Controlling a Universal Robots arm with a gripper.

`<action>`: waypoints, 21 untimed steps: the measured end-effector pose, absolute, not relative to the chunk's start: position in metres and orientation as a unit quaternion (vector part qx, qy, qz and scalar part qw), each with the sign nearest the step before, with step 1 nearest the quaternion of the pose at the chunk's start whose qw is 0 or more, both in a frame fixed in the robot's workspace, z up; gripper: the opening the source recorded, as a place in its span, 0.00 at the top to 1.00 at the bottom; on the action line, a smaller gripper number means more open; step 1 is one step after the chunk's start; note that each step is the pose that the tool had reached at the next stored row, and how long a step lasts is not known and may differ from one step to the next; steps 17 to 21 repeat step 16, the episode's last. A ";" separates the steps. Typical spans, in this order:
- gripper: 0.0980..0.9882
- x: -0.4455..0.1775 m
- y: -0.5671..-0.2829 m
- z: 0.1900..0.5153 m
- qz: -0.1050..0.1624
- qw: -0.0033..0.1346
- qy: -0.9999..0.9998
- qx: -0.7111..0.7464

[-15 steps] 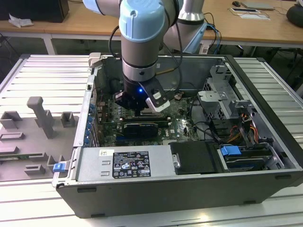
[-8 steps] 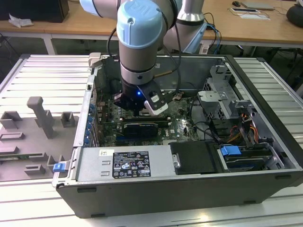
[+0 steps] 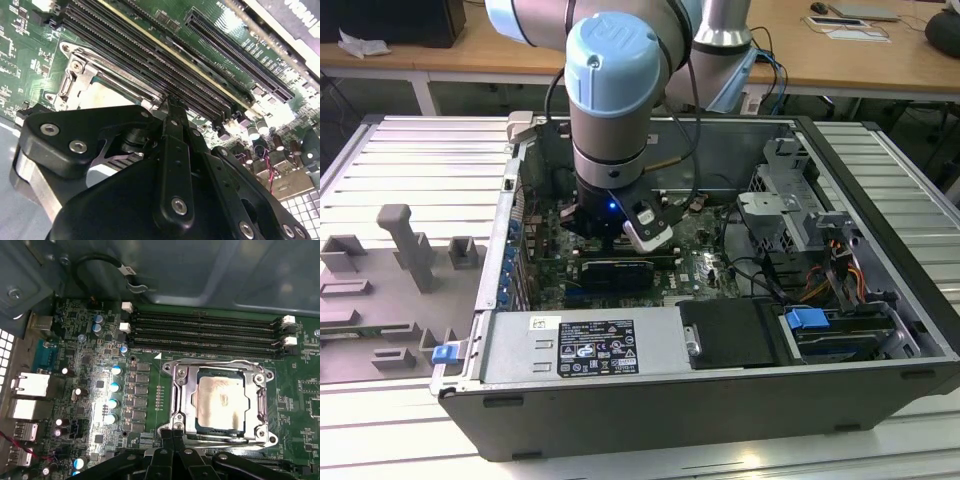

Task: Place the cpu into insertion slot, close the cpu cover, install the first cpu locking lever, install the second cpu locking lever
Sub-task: 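Install the second cpu locking lever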

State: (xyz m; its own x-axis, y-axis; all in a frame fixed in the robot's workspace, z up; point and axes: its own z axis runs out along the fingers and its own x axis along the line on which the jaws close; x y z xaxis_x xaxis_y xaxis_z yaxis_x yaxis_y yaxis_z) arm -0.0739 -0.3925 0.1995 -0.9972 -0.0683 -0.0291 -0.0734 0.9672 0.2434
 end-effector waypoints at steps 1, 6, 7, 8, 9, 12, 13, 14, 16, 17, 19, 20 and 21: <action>0.99 -0.075 -0.393 0.199 0.128 0.011 0.991 -0.036; 0.99 -0.079 -0.393 0.196 0.136 0.012 0.990 -0.037; 0.99 -0.079 -0.393 0.196 0.136 0.012 0.990 -0.037; 0.99 -0.079 -0.393 0.197 0.137 0.012 0.990 -0.037; 0.99 -0.079 -0.393 0.203 0.137 0.012 0.990 -0.037; 0.99 -0.079 -0.393 0.221 0.137 0.012 0.990 -0.037; 0.99 -0.079 -0.393 0.221 0.137 0.012 0.990 -0.037; 0.99 -0.079 -0.393 0.221 0.137 0.012 0.990 -0.037; 0.99 -0.079 -0.393 0.221 0.137 0.012 0.990 -0.037; 0.99 -0.079 -0.393 0.221 0.137 0.012 0.990 -0.037; 0.99 -0.079 -0.393 0.221 0.137 0.012 0.990 -0.037; 0.99 -0.079 -0.393 0.221 0.137 0.012 0.990 -0.037; 0.99 -0.079 -0.393 0.221 0.137 0.012 0.990 -0.037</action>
